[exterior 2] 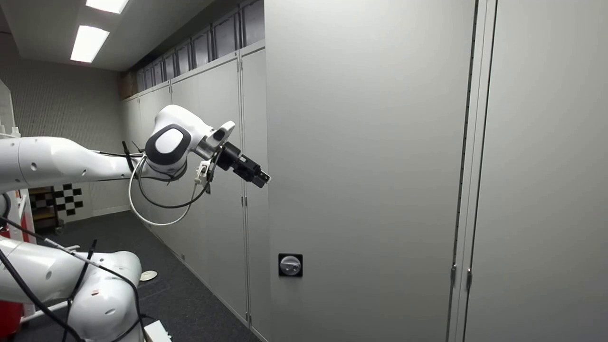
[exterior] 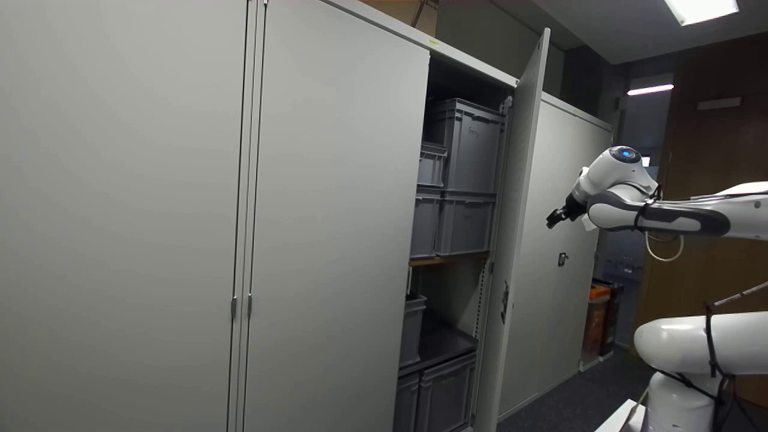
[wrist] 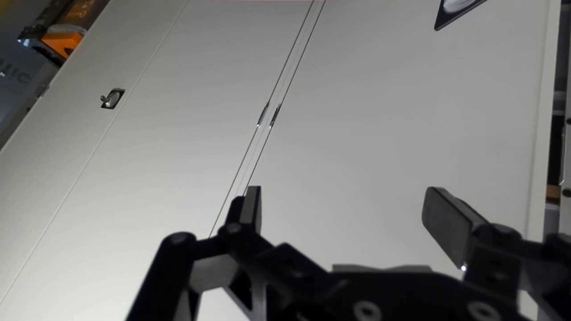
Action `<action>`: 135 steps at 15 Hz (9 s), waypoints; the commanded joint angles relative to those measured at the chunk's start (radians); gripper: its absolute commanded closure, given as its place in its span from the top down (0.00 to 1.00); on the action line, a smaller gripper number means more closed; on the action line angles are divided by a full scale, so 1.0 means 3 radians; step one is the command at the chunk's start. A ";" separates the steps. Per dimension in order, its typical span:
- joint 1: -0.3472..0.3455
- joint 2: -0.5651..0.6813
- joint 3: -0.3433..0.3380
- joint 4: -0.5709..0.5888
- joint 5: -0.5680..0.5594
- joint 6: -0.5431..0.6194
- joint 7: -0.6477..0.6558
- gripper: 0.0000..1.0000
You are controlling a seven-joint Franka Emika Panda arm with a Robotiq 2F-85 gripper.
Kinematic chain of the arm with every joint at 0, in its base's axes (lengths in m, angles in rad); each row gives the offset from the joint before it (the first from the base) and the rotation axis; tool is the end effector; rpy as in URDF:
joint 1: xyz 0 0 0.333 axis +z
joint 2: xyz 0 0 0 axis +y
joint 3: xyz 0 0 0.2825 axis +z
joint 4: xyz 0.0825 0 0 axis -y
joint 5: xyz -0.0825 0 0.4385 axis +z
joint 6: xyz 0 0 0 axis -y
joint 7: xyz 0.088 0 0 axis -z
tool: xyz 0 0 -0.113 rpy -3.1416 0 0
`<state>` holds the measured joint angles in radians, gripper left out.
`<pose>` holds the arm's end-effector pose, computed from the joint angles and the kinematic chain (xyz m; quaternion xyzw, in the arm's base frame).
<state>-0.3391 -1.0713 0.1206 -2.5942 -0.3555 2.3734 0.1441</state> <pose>0.3623 -0.0769 0.6344 0.8856 -0.1025 0.3852 0.2384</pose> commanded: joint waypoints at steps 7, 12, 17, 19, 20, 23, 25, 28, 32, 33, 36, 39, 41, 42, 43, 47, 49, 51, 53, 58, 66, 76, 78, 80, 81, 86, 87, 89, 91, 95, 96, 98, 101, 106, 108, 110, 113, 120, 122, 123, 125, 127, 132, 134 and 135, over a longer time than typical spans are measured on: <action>-0.0094 0.0488 0.0021 0.0422 -0.0130 0.0077 0.0125 0.20; 0.0055 0.0567 -0.0002 0.0555 -0.0064 0.0051 0.0049 0.00; 0.0283 0.0640 -0.0049 0.0653 0.0005 0.0065 -0.0039 0.00; 0.0368 0.0675 -0.0071 0.0694 0.0031 0.0068 -0.0064 0.00; 0.0398 0.0694 -0.0078 0.0712 0.0035 0.0080 -0.0069 0.00; 0.0481 0.0761 -0.0112 0.0782 0.0058 0.0101 -0.0071 0.00; 0.0549 0.0804 -0.0146 0.0831 0.0096 0.0111 -0.0093 0.00; 0.0686 0.0865 -0.0195 0.0895 0.0195 0.0121 -0.0165 0.00; 0.0831 0.0928 -0.0230 0.0959 0.0297 0.0107 -0.0266 0.00; 0.0855 0.0941 -0.0236 0.0972 0.0317 0.0108 -0.0294 0.00; 0.0929 0.1003 -0.0235 0.1032 0.0376 0.0102 -0.0340 0.00; 0.0961 0.1074 -0.0233 0.1112 0.0411 0.0106 -0.0360 0.00; 0.0947 0.1152 -0.0249 0.1191 0.0415 0.0114 -0.0358 0.00; 0.0948 0.1196 -0.0267 0.1235 0.0424 0.0115 -0.0359 0.00; 0.0953 0.1237 -0.0287 0.1275 0.0436 0.0117 -0.0365 0.00; 0.1001 0.1369 -0.0350 0.1413 0.0513 0.0086 -0.0428 0.00; 0.1037 0.1414 -0.0371 0.1464 0.0577 0.0072 -0.0478 0.00; 0.1072 0.1463 -0.0384 0.1512 0.0651 0.0057 -0.0533 0.00; 0.1120 0.1514 -0.0405 0.1561 0.0720 0.0042 -0.0577 0.00; 0.1211 0.1620 -0.0421 0.1651 0.0856 0.0019 -0.0659 0.00; 0.1258 0.1813 -0.0427 0.1859 0.0912 0.0014 -0.0690 0.00; 0.1263 0.2193 -0.0419 0.2168 0.0955 0.0017 -0.0708 0.00; 0.1263 0.2274 -0.0414 0.2220 0.0949 0.0017 -0.0711 0.00; 0.1266 0.2349 -0.0410 0.2273 0.0953 0.0011 -0.0716 0.00; 0.1264 0.2376 -0.0401 0.2294 0.0944 0.0009 -0.0712 0.00; 0.1260 0.2520 -0.0361 0.2424 0.0906 0.0023 -0.0710 0.00; 0.1269 0.2545 -0.0360 0.2442 0.0914 0.0049 -0.0720 0.00; 0.1270 0.2593 -0.0344 0.2471 0.0897 0.0117 -0.0718 0.00; 0.1279 0.2645 -0.0336 0.2499 0.0893 0.0158 -0.0727 0.00; 0.1270 0.2699 -0.0311 0.2530 0.0862 0.0206 -0.0724 0.00; 0.1264 0.2707 -0.0309 0.2543 0.0854 0.0205 -0.0722 0.00; 0.1260 0.2722 -0.0313 0.2567 0.0861 0.0195 -0.0725 0.00; 0.1260 0.2724 -0.0326 0.2591 0.0880 0.0174 -0.0737 0.00; 0.1240 0.2641 -0.0295 0.2465 0.0851 0.0112 -0.0614 0.01; 0.1240 0.2641 -0.0295 0.2465 0.0851 0.0112 -0.0614 0.01; 0.1240 0.2641 -0.0295 0.2465 0.0851 0.0112 -0.0614 0.01; 0.1240 0.2641 -0.0295 0.2466 0.0851 0.0112 -0.0614 0.01; 0.1240 0.2641 -0.0295 0.2466 0.0851 0.0112 -0.0614 0.01; 0.1240 0.2641 -0.0295 0.2466 0.0851 0.0112 -0.0614 0.01; 0.1240 0.2641 -0.0295 0.2466 0.0851 0.0112 -0.0614 0.01; 0.1240 0.2641 -0.0295 0.2466 0.0851 0.0112 -0.0614 0.01; 0.1240 0.2641 -0.0295 0.2466 0.0851 0.0112 -0.0614 0.01; 0.1240 0.2641 -0.0295 0.2466 0.0851 0.0112 -0.0614 0.01; 0.1240 0.2641 -0.0295 0.2466 0.0851 0.0112 -0.0614 0.01; 0.1240 0.2641 -0.0295 0.2466 0.0851 0.0112 -0.0614 0.01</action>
<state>0.0382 -0.2807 0.0272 -1.8586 -0.1026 2.4100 -0.0389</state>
